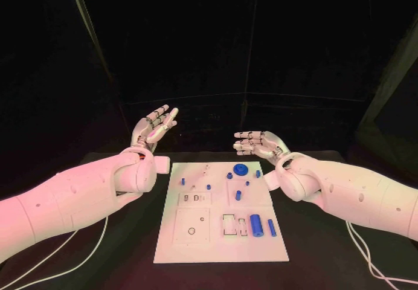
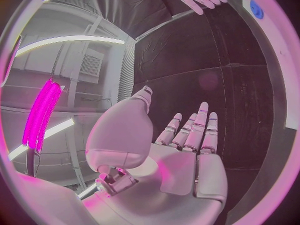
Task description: Assemble the parts on the task board
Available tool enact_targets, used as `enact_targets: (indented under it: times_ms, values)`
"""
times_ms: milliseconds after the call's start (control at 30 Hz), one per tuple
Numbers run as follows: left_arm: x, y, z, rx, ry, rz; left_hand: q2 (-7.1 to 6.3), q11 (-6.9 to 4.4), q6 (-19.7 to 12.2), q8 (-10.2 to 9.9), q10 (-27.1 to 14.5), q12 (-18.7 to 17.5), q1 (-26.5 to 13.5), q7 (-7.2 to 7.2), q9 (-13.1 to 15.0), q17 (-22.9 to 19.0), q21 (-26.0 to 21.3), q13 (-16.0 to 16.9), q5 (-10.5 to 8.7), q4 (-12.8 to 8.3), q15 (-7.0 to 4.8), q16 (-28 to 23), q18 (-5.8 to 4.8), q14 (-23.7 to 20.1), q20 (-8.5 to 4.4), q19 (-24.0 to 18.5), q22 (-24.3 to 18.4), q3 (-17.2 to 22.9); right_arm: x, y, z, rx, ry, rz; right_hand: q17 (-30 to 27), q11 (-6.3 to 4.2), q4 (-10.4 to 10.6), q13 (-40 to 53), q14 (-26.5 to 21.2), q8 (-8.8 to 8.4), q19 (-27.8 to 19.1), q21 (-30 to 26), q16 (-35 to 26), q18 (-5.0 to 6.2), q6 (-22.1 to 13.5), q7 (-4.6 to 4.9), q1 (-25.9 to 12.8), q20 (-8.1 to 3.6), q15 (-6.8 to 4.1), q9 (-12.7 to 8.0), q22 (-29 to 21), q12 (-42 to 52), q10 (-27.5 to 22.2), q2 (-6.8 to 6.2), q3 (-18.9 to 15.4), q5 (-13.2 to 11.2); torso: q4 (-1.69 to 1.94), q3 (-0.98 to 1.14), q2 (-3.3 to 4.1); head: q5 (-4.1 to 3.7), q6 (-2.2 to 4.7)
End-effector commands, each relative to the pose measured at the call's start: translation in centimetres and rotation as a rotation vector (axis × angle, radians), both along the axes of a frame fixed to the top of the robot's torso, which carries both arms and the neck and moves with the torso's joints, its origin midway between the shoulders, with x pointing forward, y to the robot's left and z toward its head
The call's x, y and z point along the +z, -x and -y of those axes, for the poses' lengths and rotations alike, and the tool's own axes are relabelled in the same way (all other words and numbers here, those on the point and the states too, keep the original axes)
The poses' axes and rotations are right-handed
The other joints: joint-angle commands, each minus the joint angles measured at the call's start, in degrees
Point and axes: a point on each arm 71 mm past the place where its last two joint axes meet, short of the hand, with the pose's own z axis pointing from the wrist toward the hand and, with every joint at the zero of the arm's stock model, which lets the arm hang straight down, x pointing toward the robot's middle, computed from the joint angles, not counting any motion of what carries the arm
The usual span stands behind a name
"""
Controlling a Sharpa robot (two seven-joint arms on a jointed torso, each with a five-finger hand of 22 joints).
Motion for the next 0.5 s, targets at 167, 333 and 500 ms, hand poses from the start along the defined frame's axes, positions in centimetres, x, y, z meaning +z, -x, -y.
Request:
enact_targets:
  times_ms: [167,333,500]
  values:
    - [0.6,0.7,0.3,-0.069,0.024,0.031,0.72,-1.93,16.1,3.3,24.5,4.9,4.7,6.83,1.3,1.8,9.4,1.5,-0.34,-1.6,-3.04,5.0,2.28,16.2,-0.43,23.6,3.8,-0.6,2.0,-0.5,-0.2,0.089,0.298,0.225,0.8,-3.02,-5.6,0.1,18.4,0.39,13.4,5.0,1.6,2.06,15.6,2.25,1.3,-3.13,-4.06,0.1,0.8,-0.2,16.1,-0.93,2.9,-1.1,0.22,-0.07,0.90,-0.15,-0.05]
    - [0.9,1.4,-0.2,-0.094,0.030,0.023,1.23,-3.83,27.1,5.4,30.8,5.8,7.0,5.43,1.8,3.6,12.2,1.4,-0.36,-2.9,-5.44,6.8,2.72,24.5,-2.33,31.7,4.4,-1.6,3.2,-1.2,-0.1,0.120,0.432,0.277,1.8,-4.38,-6.0,0.3,24.5,0.29,18.0,8.0,2.6,2.02,18.8,1.35,1.1,-5.33,-6.20,0.2,1.9,-0.7,20.6,-1.76,4.0,-0.1,0.29,-0.12,1.96,-0.27,0.25]
    - [1.4,2.5,-0.4,-0.128,0.040,0.014,1.61,-4.66,29.5,5.2,33.9,5.2,8.5,4.74,1.4,5.0,13.0,1.3,-0.35,-4.0,-6.38,6.3,2.67,27.4,-3.42,35.2,4.2,-2.2,4.2,-1.5,-0.3,0.155,0.609,0.334,4.4,-6.15,-6.0,0.5,32.6,0.47,23.8,14.1,5.5,1.95,21.8,0.18,1.6,-8.49,-8.95,0.3,5.0,-0.7,25.3,-3.61,4.6,2.9,0.36,-0.42,3.53,-0.45,0.47]
